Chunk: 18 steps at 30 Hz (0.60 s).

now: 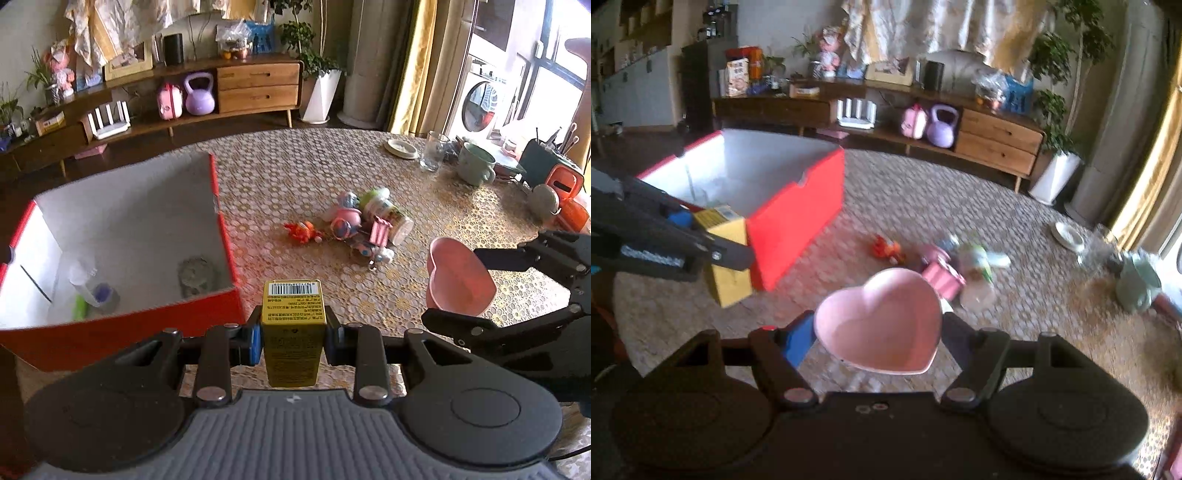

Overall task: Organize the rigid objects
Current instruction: 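Carry the yellow box and pink heart dish over the red box with both tools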

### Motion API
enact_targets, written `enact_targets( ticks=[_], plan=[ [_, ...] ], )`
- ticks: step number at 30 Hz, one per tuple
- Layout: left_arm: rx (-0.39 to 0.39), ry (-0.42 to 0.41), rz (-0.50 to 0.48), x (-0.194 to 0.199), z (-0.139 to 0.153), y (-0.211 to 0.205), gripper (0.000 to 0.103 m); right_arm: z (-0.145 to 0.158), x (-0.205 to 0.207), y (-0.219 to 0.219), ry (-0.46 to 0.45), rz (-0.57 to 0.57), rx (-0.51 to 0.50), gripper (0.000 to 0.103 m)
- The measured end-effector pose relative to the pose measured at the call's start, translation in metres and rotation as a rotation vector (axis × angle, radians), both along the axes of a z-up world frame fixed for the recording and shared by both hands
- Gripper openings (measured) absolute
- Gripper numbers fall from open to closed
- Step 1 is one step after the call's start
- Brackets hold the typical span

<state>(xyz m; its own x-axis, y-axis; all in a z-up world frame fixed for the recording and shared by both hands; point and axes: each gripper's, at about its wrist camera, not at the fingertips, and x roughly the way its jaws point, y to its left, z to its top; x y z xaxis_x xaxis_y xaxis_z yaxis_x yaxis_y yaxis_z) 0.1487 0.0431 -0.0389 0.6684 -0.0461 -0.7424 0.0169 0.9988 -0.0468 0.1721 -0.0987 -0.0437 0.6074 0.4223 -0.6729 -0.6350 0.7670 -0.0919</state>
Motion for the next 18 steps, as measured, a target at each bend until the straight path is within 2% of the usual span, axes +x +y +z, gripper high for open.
enact_targets(
  ticks=[9,18],
  plan=[
    [0.032,-0.024,0.053,-0.001,0.026,0.044,0.03,0.034,0.0,0.049,-0.038,0.087,0.009,0.073],
    [0.083,-0.059,0.143,0.008,0.045,0.102,0.03,0.04,0.006,0.103,-0.074,0.167,-0.009,0.073]
  ],
)
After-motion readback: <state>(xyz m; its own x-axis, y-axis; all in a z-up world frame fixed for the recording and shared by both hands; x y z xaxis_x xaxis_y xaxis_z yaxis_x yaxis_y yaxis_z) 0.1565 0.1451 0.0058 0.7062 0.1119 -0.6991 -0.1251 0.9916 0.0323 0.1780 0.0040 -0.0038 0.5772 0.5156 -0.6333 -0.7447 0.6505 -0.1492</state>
